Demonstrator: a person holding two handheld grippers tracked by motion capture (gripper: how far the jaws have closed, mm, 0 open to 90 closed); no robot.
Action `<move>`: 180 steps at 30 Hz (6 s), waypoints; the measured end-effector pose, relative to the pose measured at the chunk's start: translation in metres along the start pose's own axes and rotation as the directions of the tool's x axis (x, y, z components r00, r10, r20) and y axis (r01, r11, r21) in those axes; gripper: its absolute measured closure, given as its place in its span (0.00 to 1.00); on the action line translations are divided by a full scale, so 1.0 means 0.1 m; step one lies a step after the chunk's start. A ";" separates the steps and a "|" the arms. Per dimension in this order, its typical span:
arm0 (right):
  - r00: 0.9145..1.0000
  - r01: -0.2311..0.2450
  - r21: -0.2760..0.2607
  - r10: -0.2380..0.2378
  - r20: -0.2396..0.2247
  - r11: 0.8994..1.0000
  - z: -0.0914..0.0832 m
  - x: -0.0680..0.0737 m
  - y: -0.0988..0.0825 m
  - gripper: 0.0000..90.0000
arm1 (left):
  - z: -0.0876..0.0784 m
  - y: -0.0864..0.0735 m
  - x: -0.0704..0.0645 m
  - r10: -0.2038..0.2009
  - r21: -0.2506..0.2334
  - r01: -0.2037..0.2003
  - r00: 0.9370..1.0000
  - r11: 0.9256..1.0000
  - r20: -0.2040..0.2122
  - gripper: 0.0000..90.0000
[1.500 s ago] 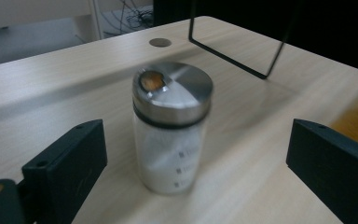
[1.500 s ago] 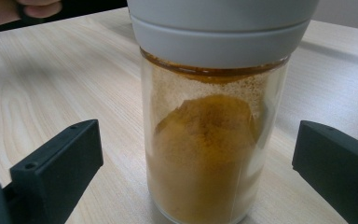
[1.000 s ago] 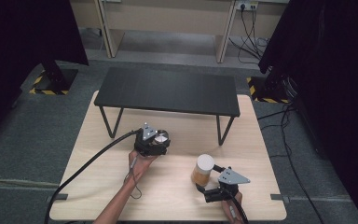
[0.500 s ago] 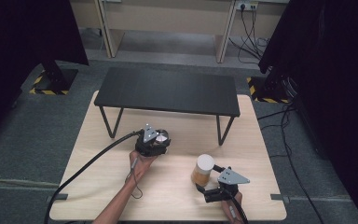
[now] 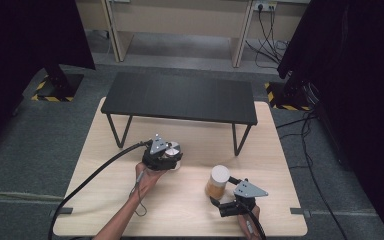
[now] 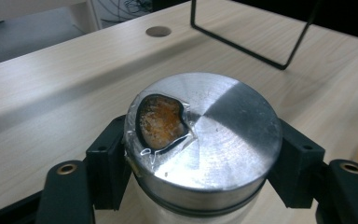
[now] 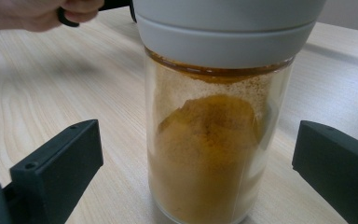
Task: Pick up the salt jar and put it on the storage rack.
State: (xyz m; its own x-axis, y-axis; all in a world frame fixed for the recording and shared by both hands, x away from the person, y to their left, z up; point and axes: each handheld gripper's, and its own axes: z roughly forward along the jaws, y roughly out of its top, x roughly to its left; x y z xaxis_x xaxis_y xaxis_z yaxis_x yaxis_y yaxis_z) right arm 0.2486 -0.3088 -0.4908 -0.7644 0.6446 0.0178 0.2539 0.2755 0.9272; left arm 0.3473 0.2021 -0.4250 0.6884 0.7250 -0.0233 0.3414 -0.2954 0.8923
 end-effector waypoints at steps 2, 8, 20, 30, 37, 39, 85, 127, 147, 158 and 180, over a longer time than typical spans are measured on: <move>1.000 0.001 0.000 -0.001 0.001 1.000 0.00 0.00 0.00 0.02 | -0.08 0.04 0.03 -0.010 -0.007 0.010 1.000 1.000 0.018 0.35; 1.000 0.000 -0.001 0.000 0.004 1.000 0.00 0.01 0.00 0.02 | -0.43 0.23 0.09 -0.028 -0.015 0.028 0.998 0.999 0.059 0.35; 1.000 -0.001 -0.006 0.001 0.007 1.000 -0.01 0.01 -0.01 0.02 | -0.96 0.68 0.18 -0.037 -0.033 0.039 0.998 0.999 0.059 0.35; 1.000 0.002 -0.005 -0.002 0.007 1.000 -0.01 0.02 -0.01 0.02 | -1.12 0.93 0.24 -0.045 -0.029 0.047 0.998 0.998 0.052 0.35; 1.000 0.003 -0.005 -0.003 0.009 1.000 -0.01 0.02 -0.01 0.02 | -1.15 1.16 0.34 -0.056 -0.017 0.056 0.998 0.998 0.043 0.35; 1.000 0.001 -0.007 -0.001 0.009 1.000 -0.01 0.02 -0.01 0.02 | -1.16 1.24 0.37 -0.060 -0.015 0.060 0.998 0.998 0.036 0.35; 1.000 -0.003 -0.010 0.003 -0.004 1.000 -0.01 -0.01 -0.02 0.02 | -0.42 2.10 0.71 -0.090 0.002 0.093 0.961 0.996 -0.261 0.35; 1.000 0.009 -0.003 -0.009 0.001 1.000 -0.01 0.01 -0.01 0.02 | -1.13 1.52 0.66 -0.112 -0.076 0.103 0.985 0.992 -0.134 0.00; 1.000 0.015 -0.001 -0.015 0.008 1.000 0.00 0.03 0.00 0.02 | -1.28 0.45 0.26 -0.014 -0.047 0.016 0.999 0.999 0.053 0.00; 1.000 0.017 0.002 -0.017 0.007 1.000 0.00 0.03 0.00 0.02 | -0.95 -0.34 0.02 0.054 -0.038 -0.053 0.999 0.998 0.005 0.01; 1.000 0.015 0.002 -0.015 0.006 1.000 0.00 0.03 0.00 0.02 | -0.56 -0.93 -0.09 0.070 -0.046 -0.067 0.995 0.997 0.067 0.02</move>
State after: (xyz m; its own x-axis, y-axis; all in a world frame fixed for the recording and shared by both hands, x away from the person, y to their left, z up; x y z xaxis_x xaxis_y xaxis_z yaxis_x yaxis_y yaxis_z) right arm 0.2466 -0.3070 -0.4905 -0.7645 0.6446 0.0013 0.2435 0.2869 0.9265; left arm 0.2734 0.2584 -0.4822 0.7520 0.6591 0.0091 0.2644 -0.3143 0.9117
